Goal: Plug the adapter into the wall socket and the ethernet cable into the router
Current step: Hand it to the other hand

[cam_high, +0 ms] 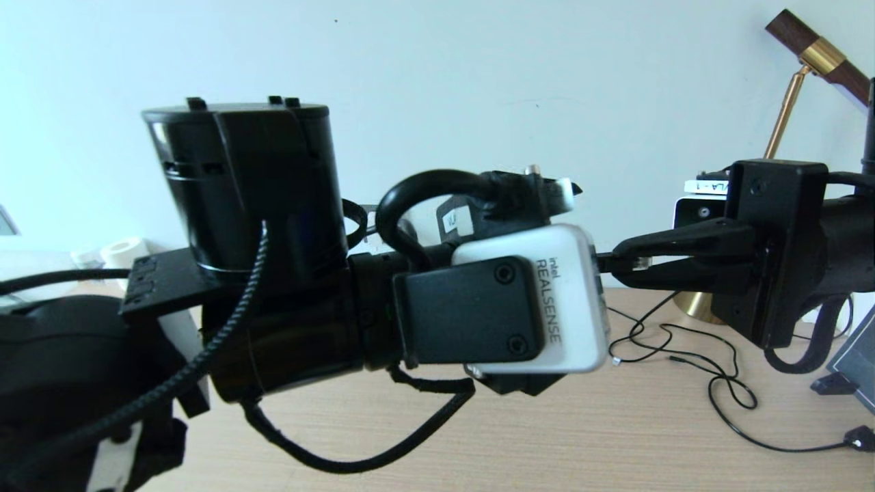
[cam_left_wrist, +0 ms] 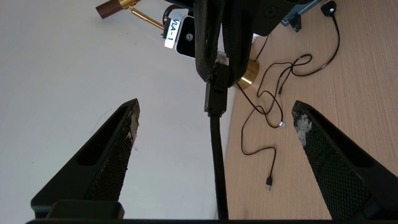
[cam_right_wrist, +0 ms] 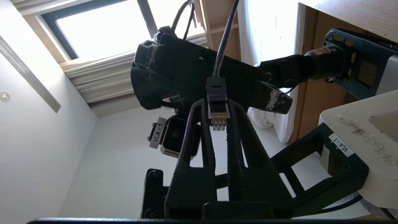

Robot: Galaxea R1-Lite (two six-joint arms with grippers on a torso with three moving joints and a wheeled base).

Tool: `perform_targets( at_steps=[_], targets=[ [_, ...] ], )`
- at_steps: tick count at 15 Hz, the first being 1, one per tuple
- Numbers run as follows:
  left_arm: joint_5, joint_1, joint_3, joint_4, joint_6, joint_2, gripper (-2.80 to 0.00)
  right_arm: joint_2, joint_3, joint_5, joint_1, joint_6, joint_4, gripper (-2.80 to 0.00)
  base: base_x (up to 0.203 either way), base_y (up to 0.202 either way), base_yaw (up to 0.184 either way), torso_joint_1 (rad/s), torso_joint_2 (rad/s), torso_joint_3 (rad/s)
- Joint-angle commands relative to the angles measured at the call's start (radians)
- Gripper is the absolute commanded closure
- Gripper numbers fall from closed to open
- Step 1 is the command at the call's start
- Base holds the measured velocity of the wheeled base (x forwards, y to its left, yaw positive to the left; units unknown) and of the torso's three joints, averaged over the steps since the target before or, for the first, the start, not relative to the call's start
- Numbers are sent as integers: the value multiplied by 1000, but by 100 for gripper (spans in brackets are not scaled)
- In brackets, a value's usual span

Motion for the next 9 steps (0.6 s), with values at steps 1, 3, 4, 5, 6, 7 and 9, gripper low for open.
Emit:
perform_targets(
  at_steps=[1, 3, 4, 5, 6, 7, 9],
  targets=[
    [-1, -1, 2, -3, 5, -1, -280, 1, 0, 8, 1, 8, -1, 0, 0, 0, 0, 0, 0, 0],
    [-1, -4, 0, -3, 5, -1, 0, 1, 3, 8, 1, 8, -1, 0, 0, 0, 0, 0, 0, 0],
    [-3, -6, 2, -3, 5, -1, 0, 1, 3, 15, 1, 8, -1, 0, 0, 0, 0, 0, 0, 0],
    [-15, -12, 5, -3, 5, -3, 0, 1, 4, 43, 0, 8, -1, 0, 0, 0, 0, 0, 0, 0],
    [-26, -20, 8, -3, 4, -4, 0, 1, 5, 69, -1, 8, -1, 0, 0, 0, 0, 0, 0, 0],
    [-27, -28, 6, -4, 4, -4, 0, 0, 6, 74, -1, 8, -1, 0, 0, 0, 0, 0, 0, 0],
    [-27, -41, 5, -5, 2, -3, 0, 4, 5, 74, 1, 7, -1, 0, 0, 0, 0, 0, 0, 0]
  ],
)
